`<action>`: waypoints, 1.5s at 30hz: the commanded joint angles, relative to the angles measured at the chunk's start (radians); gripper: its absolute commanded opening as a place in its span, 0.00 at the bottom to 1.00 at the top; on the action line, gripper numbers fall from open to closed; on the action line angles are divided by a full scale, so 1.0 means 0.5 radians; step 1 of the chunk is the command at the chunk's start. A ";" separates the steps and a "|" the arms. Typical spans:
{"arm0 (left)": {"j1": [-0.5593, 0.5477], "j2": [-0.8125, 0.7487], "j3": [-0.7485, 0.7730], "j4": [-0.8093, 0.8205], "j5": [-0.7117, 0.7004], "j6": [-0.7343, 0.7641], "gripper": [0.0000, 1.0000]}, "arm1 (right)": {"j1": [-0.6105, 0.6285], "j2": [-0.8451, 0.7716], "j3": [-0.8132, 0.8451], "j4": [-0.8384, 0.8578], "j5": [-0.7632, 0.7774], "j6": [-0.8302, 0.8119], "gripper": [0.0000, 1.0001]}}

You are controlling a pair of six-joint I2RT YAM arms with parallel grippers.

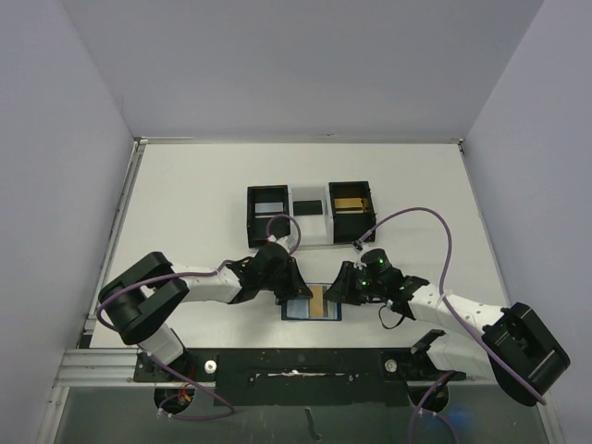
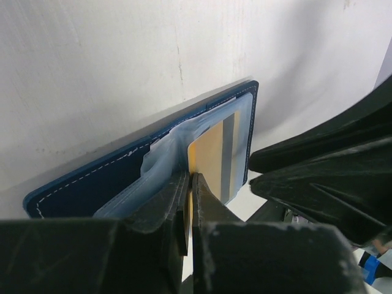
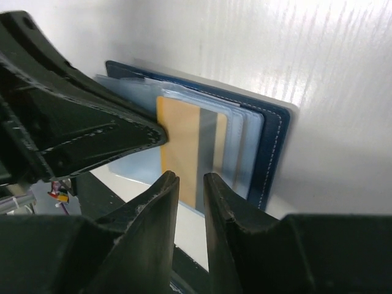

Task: Take the credit cards out of the card holder

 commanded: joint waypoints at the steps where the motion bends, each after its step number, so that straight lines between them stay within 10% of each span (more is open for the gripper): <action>1: -0.005 -0.063 0.063 -0.035 -0.002 0.072 0.00 | 0.037 0.171 0.037 0.038 0.041 0.022 0.26; 45: 0.047 -0.211 0.028 -0.342 -0.115 0.150 0.00 | 0.155 0.209 0.192 0.090 0.007 0.071 0.27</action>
